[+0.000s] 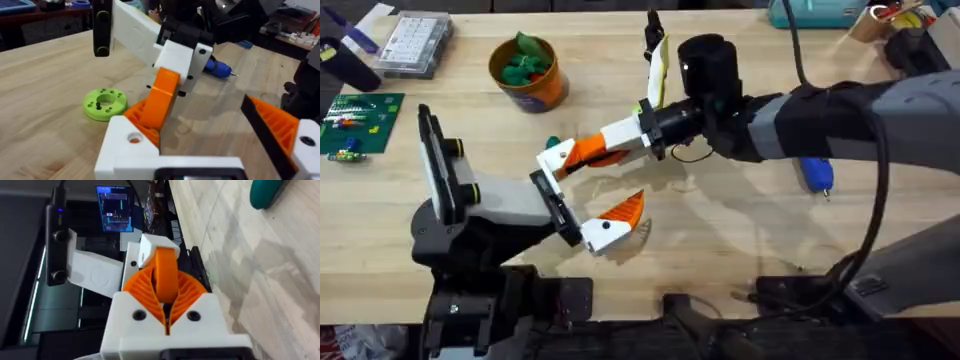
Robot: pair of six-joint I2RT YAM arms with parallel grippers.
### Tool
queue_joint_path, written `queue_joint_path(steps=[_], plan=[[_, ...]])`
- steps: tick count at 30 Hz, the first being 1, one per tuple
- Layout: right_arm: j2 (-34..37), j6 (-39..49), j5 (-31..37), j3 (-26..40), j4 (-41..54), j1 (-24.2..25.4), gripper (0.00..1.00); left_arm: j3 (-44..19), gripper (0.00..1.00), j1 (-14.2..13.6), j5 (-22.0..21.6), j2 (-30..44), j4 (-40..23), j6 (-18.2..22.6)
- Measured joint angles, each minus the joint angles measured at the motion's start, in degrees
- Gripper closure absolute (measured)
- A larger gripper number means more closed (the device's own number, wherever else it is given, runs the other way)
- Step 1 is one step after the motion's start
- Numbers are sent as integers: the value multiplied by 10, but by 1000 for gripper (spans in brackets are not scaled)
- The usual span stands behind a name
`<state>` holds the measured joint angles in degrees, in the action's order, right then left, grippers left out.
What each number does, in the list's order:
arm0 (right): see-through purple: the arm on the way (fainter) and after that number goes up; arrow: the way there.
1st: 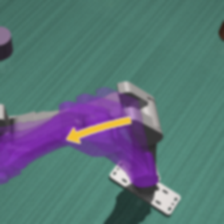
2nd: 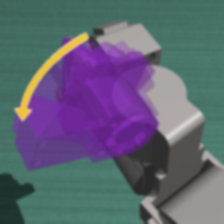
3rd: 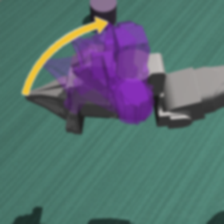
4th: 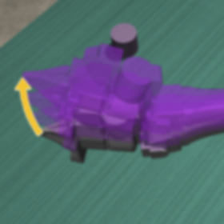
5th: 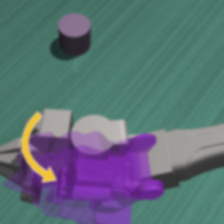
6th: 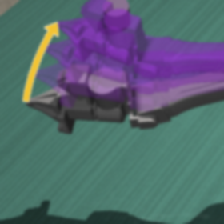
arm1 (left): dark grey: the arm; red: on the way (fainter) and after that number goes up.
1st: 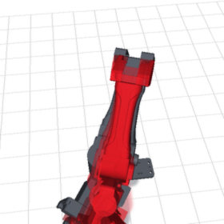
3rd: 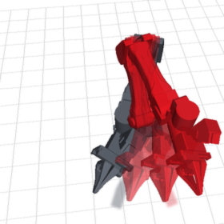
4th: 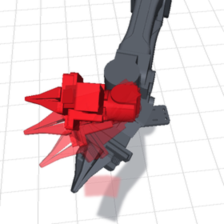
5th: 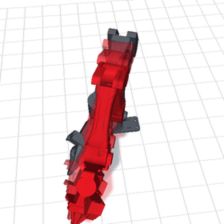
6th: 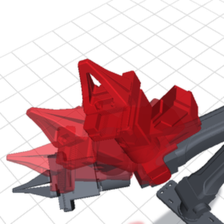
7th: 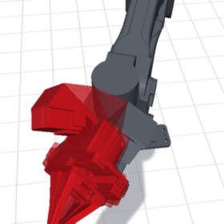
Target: Pick up the gripper from the table and insert it into the empty holder that is missing its gripper. Then pick up a screw, insert it into the mounting hole, and use the screwdriver to tighten it. Finally, clean up the table by picking up the vegetable and placing it into the bucket.
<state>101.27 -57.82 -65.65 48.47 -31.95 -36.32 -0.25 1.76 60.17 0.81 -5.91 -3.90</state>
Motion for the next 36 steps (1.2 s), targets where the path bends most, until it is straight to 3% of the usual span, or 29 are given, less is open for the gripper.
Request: queue_joint_path(steps=[3,12,31,36], plan=[[0,0,0,0,0,0,980,0,13,0,0,0,0,0],[7,6,-2,0,5,0,736,0,13,0,3,0,0,1],[17,18,-41,-4,12,-4,495,-1,13,-7,33,-1,-5,14],[21,24,-43,-7,18,-4,295,-1,13,-8,42,-2,-5,22]])
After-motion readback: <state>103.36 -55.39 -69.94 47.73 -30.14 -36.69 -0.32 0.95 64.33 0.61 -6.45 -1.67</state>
